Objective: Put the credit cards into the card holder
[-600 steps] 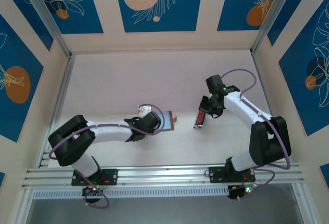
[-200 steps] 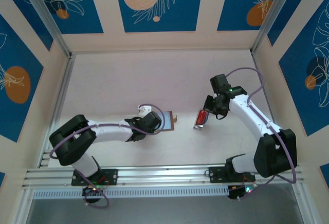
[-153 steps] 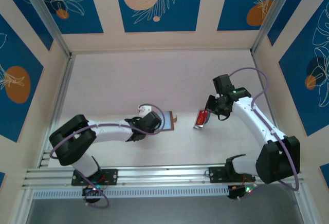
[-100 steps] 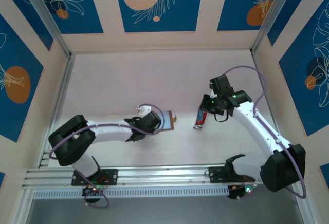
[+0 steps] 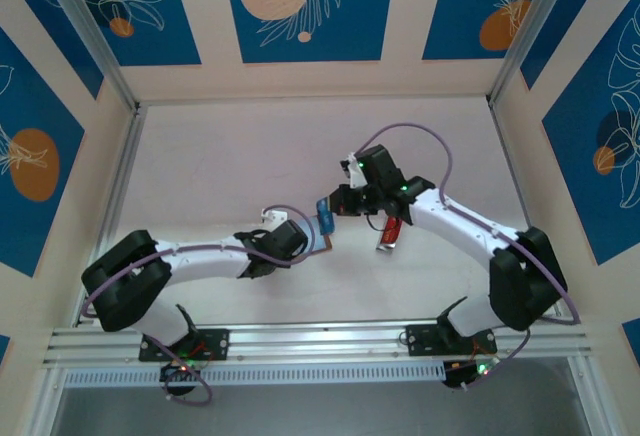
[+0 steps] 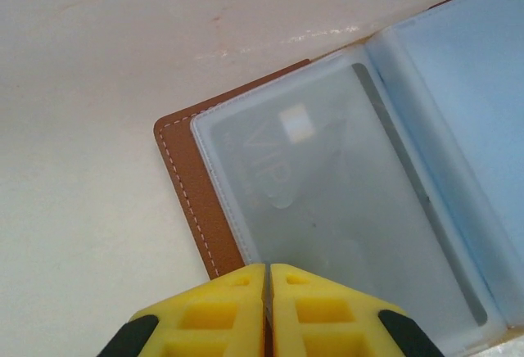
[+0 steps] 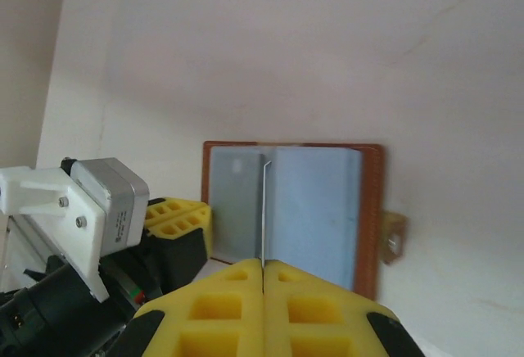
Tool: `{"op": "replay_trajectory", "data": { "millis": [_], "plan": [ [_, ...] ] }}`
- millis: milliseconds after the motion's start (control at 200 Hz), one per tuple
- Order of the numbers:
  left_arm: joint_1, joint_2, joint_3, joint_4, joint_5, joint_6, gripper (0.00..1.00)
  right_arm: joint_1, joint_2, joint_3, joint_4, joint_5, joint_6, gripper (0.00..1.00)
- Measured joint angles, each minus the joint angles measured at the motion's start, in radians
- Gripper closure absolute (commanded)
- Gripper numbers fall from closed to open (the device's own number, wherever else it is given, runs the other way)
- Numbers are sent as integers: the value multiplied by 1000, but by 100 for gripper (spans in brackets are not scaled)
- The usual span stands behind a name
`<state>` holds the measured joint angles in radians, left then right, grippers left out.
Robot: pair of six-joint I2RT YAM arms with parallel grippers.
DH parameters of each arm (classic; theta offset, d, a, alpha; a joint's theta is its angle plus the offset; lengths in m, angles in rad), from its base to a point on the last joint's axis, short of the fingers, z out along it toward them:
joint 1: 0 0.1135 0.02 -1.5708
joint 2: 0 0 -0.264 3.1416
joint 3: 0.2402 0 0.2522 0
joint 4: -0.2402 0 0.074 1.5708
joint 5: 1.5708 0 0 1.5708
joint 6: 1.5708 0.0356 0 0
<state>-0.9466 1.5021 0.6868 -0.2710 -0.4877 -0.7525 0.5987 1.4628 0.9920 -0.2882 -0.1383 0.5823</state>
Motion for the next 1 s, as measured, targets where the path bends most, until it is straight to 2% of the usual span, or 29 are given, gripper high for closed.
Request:
{"op": "replay_trajectory", "data": {
  "millis": [265, 1000],
  "plan": [
    [0, 0, 0, -20, -4, -1, 90, 29, 172, 1, 170, -76, 1, 100],
    [2, 0, -1, -25, -4, -1, 90, 56, 359, 33, 355, -124, 24, 100]
  ]
}}
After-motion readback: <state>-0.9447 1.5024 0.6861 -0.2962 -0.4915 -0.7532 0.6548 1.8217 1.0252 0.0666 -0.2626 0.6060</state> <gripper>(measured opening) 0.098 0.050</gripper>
